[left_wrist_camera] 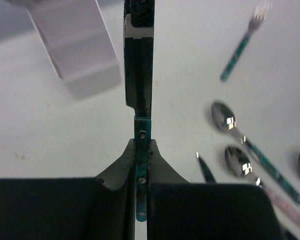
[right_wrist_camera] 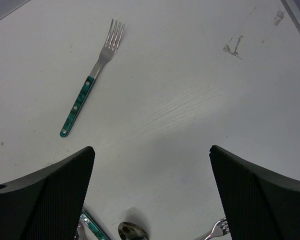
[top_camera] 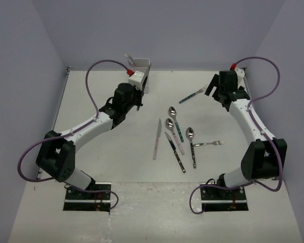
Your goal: Sort the eating utensils into containers
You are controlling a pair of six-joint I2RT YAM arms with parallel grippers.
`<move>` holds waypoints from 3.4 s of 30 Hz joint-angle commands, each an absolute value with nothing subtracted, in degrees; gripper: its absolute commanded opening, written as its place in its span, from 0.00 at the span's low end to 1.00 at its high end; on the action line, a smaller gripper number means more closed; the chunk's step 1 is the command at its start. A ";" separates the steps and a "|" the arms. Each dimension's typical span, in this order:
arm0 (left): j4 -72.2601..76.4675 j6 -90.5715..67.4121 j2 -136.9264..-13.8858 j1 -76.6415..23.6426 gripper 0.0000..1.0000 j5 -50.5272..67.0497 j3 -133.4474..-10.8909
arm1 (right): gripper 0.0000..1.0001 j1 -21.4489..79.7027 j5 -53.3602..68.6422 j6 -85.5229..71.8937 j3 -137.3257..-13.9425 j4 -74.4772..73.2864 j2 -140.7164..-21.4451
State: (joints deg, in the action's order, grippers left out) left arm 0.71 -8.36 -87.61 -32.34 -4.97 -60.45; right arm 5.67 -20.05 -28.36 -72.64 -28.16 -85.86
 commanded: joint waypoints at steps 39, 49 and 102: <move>62.31 -5.54 -136.75 -24.17 0.00 -23.12 -97.20 | 0.99 1.41 -13.36 -22.41 -78.84 -18.63 -92.64; 62.40 -5.27 -138.25 -24.26 0.10 -26.97 -94.83 | 0.99 0.97 -11.69 -22.41 -79.28 -18.63 -93.34; -31.56 -17.84 -110.83 -46.93 0.67 0.26 -72.16 | 0.99 2.20 -12.39 -29.88 -69.00 -23.73 -84.20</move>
State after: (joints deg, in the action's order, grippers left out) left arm -31.77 -15.64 -109.89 -46.52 -0.73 -73.14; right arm 1.93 -11.20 -28.62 -69.60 -24.40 -85.84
